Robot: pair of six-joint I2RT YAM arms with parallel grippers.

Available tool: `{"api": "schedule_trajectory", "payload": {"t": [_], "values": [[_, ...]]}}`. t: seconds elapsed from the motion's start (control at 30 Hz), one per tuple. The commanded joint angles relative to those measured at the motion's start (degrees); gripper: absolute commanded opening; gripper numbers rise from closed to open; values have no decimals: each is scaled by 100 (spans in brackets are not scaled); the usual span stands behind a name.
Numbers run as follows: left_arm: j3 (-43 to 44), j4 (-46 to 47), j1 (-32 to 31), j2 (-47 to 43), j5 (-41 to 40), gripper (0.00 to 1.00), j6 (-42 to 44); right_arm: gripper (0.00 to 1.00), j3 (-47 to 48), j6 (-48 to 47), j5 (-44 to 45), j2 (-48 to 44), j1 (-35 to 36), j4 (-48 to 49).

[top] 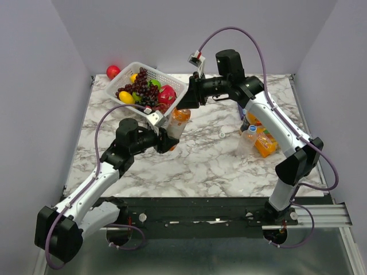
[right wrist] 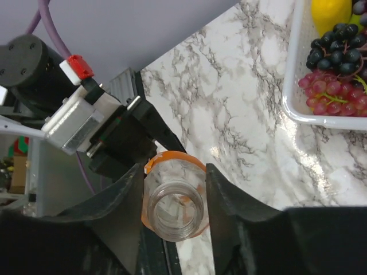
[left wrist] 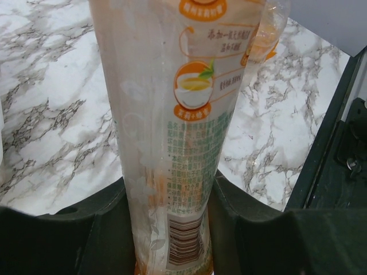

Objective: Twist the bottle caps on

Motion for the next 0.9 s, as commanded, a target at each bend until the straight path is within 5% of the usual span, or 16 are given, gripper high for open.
{"api": "schedule_trajectory", "payload": {"t": [0.0, 0.1, 0.23, 0.77, 0.87], "values": [[151, 343, -74, 109, 494, 47, -22, 29, 246, -119, 169, 158, 45, 163], [116, 422, -135, 214, 443, 68, -22, 18, 237, -93, -32, 150, 54, 206], [124, 422, -188, 443, 486, 74, 135, 11, 202, -58, -200, 62, 89, 303], [318, 607, -346, 1138, 926, 70, 268, 11, 114, 56, -244, -18, 142, 426], [265, 581, -347, 1129, 1058, 55, 294, 16, 149, 127, -323, 18, 142, 479]]}}
